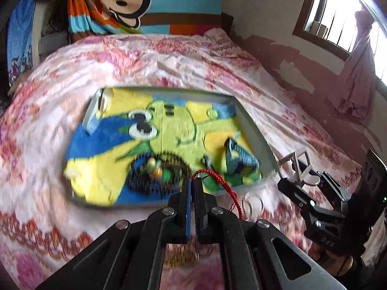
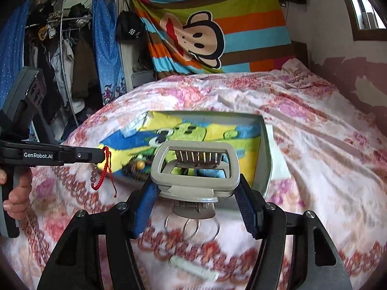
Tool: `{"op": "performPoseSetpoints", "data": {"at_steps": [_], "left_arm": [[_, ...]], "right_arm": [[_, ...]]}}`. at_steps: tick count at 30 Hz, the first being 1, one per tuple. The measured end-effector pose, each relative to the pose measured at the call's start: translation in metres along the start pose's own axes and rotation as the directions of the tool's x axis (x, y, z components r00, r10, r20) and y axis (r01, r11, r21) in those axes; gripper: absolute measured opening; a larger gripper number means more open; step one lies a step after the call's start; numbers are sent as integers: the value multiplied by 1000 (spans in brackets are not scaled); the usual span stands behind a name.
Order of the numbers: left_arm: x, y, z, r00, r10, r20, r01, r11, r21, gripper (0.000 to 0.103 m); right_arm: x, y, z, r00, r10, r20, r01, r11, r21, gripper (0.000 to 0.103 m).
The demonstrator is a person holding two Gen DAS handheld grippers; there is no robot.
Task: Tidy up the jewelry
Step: 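Carry the bracelet and claw clip over the tray and open both tools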
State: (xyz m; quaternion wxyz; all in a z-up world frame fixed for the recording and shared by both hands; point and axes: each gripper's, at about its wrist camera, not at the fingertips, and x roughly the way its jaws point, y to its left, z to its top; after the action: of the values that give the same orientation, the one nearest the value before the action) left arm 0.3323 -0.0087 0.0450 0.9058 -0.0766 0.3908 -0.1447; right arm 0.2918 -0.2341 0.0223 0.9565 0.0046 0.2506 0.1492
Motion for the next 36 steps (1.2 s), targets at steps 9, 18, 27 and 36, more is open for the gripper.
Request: {"op": "performPoseSetpoints", "data": {"at_steps": [9,18,27,36], "left_arm": [[56,0,33,996,91,22,-90,994,-66,3],[98,8,17,992,102,-74,-109,988,-106,3],[108,13,9,987,104,-125,-118,987,-110,3],[97,23,5,990,39,-136,-64,981,-182,31]], "right_arm": [[43,-24,24,999,-51,-17,51,999,-20,58],[76,-52,11,991,-89,-101,93,995,45,58],[78,-52,8,992,-84,-100,88,995,43,59],[75,-50,9,989,-97,-111,100,995,28,63]]}}
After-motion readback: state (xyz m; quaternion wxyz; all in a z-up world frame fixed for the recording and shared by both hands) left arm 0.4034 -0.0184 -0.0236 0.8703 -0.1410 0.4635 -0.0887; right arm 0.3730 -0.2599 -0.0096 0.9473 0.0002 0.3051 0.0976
